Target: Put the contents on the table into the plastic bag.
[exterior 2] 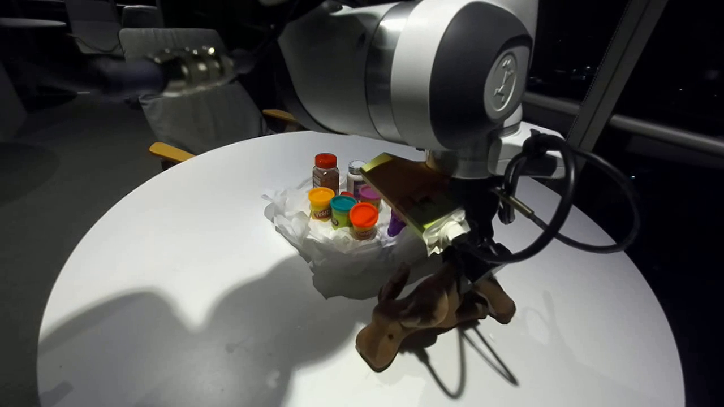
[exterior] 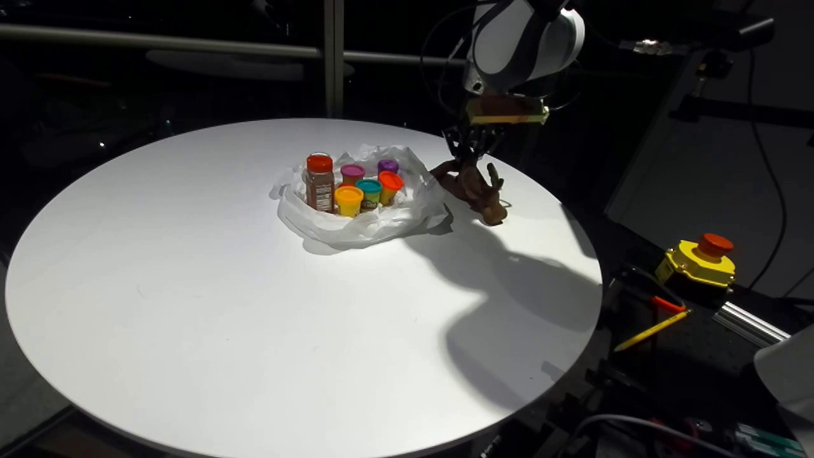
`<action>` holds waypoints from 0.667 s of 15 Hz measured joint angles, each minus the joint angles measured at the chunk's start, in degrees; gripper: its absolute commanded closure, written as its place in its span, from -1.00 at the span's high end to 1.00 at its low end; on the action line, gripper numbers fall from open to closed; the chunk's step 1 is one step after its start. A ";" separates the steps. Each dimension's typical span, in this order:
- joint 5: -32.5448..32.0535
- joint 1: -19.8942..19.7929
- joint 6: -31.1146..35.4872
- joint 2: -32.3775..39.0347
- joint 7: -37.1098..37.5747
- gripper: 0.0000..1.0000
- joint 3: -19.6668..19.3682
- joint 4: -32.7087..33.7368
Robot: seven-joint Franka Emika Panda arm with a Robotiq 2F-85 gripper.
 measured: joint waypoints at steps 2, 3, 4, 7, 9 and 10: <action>-0.53 2.12 -0.07 -1.67 0.84 -0.78 -2.43 -0.54; -1.53 3.77 -0.05 -3.01 1.95 -0.83 -4.08 -1.02; -3.07 5.58 0.03 -4.66 3.39 -0.80 -5.66 -1.58; -7.83 10.47 0.13 -10.34 8.25 -0.80 -8.03 -2.79; -8.48 11.90 0.24 -13.28 10.29 -0.81 -6.72 -2.71; -7.90 11.92 0.61 -14.30 11.06 -0.81 -5.18 -2.58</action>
